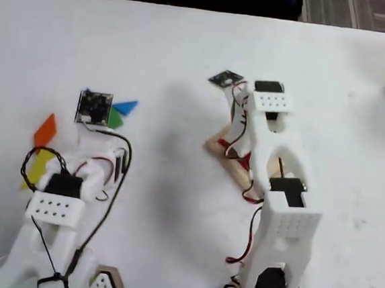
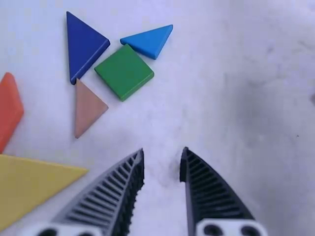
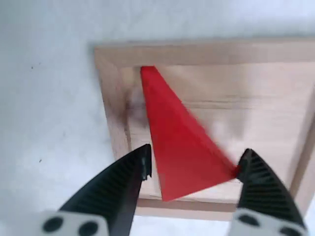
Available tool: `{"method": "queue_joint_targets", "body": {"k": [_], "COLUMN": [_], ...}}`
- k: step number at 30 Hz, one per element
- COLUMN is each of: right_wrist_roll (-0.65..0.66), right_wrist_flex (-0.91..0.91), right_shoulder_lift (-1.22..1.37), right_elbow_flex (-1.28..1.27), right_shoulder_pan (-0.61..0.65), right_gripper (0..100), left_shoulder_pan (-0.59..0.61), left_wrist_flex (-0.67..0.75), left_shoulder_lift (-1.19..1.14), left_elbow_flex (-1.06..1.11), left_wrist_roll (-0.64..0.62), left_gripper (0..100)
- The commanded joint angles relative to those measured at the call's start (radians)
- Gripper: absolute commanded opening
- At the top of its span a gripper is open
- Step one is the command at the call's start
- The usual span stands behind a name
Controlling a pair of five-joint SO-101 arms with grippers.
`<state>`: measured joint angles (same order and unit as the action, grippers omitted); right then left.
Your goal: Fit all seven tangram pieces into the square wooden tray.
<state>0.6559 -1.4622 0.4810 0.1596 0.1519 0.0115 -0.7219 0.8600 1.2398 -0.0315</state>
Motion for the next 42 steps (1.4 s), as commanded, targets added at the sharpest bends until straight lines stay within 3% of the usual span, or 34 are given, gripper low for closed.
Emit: {"method": "queue_joint_targets", "body": {"k": [1, 9, 17, 27, 34, 42], "right_wrist_roll": [-0.003, 0.0, 0.002, 0.003, 0.02, 0.215], "right_wrist_flex": [-0.09, -0.246, -0.062, -0.068, -0.255, -0.196], "right_shoulder_lift": [-0.025, -0.01, 0.216, 0.447, 0.427, 0.499], "right_elbow_flex": [0.112, 0.471, 0.476, 0.69, 0.936, 1.002], "right_shoulder_pan": [0.007, -0.163, -0.278, -0.288, -0.275, -0.335], "right_gripper": [29.5, 28.4, 1.3, 19.6, 14.9, 14.7], "left_shoulder_pan": [0.004, 0.007, 0.004, 0.005, 0.002, 0.007], "left_wrist_flex": [0.021, 0.021, 0.021, 0.021, 0.021, 0.021], "left_shoulder_lift": [0.004, 0.004, 0.004, 0.004, 0.004, 0.004], "left_elbow_flex": [-0.008, -0.008, -0.008, -0.006, -0.006, -0.006], "left_wrist_roll": [0.012, 0.012, 0.012, 0.012, 0.012, 0.012], "left_gripper": [14, 14, 14, 14, 14, 14]}}
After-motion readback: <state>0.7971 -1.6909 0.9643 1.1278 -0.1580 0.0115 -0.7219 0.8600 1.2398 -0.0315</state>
